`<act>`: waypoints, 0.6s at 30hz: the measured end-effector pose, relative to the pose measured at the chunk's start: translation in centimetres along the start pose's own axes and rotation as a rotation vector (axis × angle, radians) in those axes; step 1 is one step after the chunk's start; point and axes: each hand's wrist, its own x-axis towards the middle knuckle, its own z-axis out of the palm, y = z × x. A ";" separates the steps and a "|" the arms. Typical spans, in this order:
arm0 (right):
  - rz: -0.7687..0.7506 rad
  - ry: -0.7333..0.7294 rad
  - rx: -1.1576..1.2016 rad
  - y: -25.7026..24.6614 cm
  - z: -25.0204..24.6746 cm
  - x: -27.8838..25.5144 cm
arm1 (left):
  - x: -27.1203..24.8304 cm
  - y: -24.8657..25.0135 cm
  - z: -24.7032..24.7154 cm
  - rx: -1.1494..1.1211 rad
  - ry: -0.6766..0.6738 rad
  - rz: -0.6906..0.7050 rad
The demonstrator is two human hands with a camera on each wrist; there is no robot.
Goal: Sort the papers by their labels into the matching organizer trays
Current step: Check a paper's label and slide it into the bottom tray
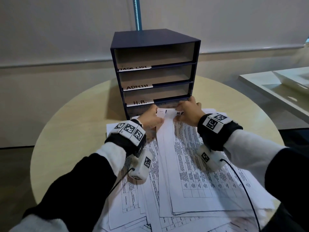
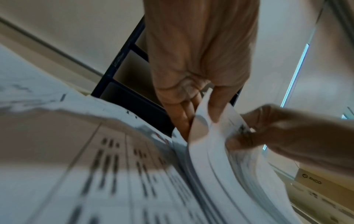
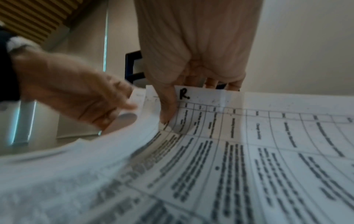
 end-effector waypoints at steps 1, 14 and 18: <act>-0.011 0.015 0.004 -0.2 -0.1 0.1 | -0.3 0.0 0.1 -0.007 0.016 0.013; -0.321 0.088 0.093 -1.7 0.5 0.2 | -0.6 -2.6 -2.3 -0.080 0.301 -0.002; -0.276 0.076 0.056 -2.0 0.4 0.1 | -0.8 -2.7 -2.9 -0.108 0.288 -0.017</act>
